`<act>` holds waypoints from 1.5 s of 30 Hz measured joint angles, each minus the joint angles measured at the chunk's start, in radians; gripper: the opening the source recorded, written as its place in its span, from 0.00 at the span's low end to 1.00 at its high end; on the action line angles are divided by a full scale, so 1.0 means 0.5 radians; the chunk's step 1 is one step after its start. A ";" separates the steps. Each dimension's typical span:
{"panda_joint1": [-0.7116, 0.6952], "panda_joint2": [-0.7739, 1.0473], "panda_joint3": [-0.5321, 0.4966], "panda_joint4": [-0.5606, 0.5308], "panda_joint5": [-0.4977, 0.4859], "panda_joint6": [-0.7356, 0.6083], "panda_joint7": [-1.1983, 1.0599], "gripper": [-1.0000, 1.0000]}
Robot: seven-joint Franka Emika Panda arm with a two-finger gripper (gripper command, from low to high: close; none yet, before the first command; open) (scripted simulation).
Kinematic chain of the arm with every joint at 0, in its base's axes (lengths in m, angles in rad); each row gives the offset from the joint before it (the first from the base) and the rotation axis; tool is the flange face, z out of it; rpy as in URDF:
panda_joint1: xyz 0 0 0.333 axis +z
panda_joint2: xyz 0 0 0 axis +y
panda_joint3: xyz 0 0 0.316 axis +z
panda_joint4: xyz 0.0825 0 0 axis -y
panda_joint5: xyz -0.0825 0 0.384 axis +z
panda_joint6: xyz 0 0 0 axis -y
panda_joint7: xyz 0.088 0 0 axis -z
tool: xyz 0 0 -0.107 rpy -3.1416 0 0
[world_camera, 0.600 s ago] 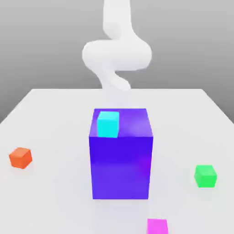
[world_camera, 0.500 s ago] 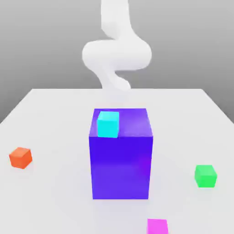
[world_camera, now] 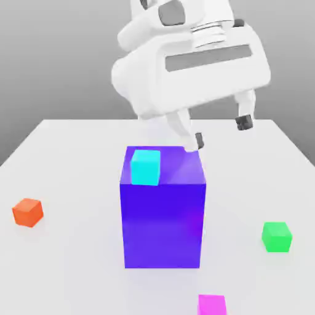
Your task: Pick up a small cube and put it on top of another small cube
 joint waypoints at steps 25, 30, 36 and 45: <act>0.043 1.292 0.162 0.012 -0.151 0.634 -1.214 0.00; 0.034 1.306 0.170 0.023 -0.142 0.537 -1.220 0.00; 0.140 0.993 0.072 -0.077 -0.296 0.452 -1.134 0.00; 0.466 0.536 0.372 -0.492 -0.555 0.386 -1.436 0.00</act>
